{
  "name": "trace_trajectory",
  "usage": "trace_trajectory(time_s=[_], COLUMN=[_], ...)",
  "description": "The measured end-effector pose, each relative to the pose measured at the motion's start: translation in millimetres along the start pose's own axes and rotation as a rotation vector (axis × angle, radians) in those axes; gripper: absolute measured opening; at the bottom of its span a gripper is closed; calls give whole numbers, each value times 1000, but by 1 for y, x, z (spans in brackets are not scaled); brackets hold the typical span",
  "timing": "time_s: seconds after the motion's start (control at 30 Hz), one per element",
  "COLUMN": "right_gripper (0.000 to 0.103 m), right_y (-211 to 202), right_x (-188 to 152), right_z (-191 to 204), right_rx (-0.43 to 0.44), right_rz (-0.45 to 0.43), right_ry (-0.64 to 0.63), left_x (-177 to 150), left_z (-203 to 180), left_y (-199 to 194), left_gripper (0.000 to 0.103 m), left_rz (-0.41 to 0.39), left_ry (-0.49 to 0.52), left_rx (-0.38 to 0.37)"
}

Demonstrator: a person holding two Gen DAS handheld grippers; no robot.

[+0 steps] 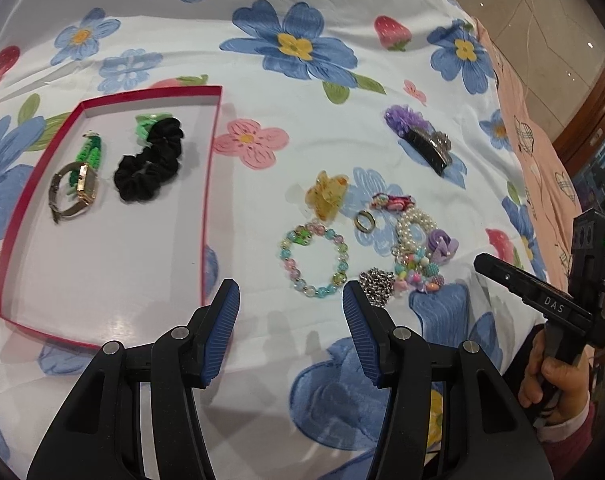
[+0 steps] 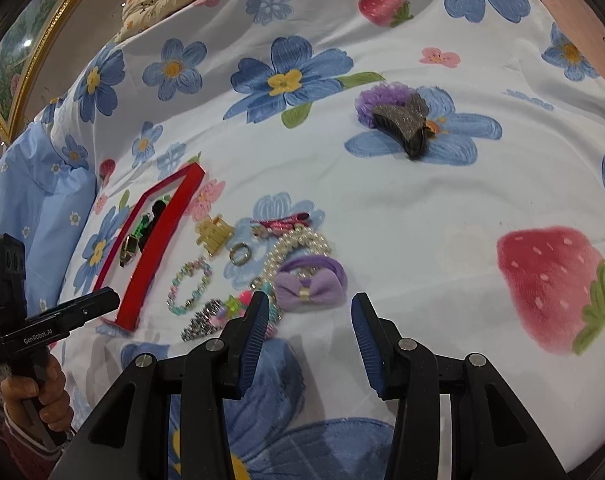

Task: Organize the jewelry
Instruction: 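Move both open tools back toward the remaining jewelry, then grasp the beaded bracelet with the left tool while the right tool grasps the purple hair tie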

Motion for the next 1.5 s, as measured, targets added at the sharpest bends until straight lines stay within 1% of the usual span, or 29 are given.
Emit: trace_trajectory(time_s=[0.17, 0.43, 0.6, 0.67, 0.7, 0.73, 0.8, 0.87, 0.9, 0.93, 0.97, 1.03, 1.1, 1.17, 1.27, 1.5], right_gripper=[45, 46, 46, 46, 46, 46, 45, 44, 44, 40, 29, 19, 17, 14, 12, 11], right_y=[9, 15, 23, 27, 29, 30, 36, 41, 43, 44, 45, 46, 44, 38, 28, 12], right_x=[-3, 7, 14, 15, 16, 16, 16, 15, 13, 13, 12, 10, 9, 9, 12, 20], right_z=[1, -1, -4, -6, -7, -7, -8, -10, -10, -11, -11, -9, -7, -6, -3, 14], right_rx=[8, 8, -6, -13, -16, -18, -28, -32, -33, -35, -41, -26, -33, -18, -8, 30], right_rz=[21, 6, 6, 7, 8, 9, 21, 34, 40, 41, 42, 55, 45, 34, 12, -26], right_ry=[-2, 12, 14, 19, 21, 20, 12, 9, 9, 7, 4, 0, -13, -5, -9, -25], left_x=[2, 11, 18, 20, 20, 20, 19, 18, 17, 17, 17, 16, 15, 13, 13, 18], left_z=[-9, -18, -15, -14, -14, -14, -14, -16, -18, -20, -22, -24, -23, -22, -24, -24], left_y=[14, 43, 64, 69, 73, 75, 79, 81, 81, 82, 83, 81, 79, 74, 62, 28], left_gripper=[53, 53, 53, 53, 50, 39, 23, 21, 14, 7, 7, 6, 6, 6, 6, 6], left_rz=[28, 72, 99, 101, 105, 105, 115, 112, 112, 114, 115, 103, 90, 80, 55, -16], left_ry=[29, 63, 65, 62, 69, 82, 88, 105, 120, 127, 130, 131, 109, 96, 93, 91], left_rx=[4, 17, 54, 57, 69, 85, 71, 67, 62, 49, 37, 31, 0, -18, -28, -48])
Point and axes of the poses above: each gripper's, at about its wrist camera, not at the fingertips, and y roughly the way its jaws point, z to its left, x to its top, the point moved 3 cm from there along y, roughly the way its jaws point, and after that the axes turned 6 degrees about y, right-handed, at the moved point
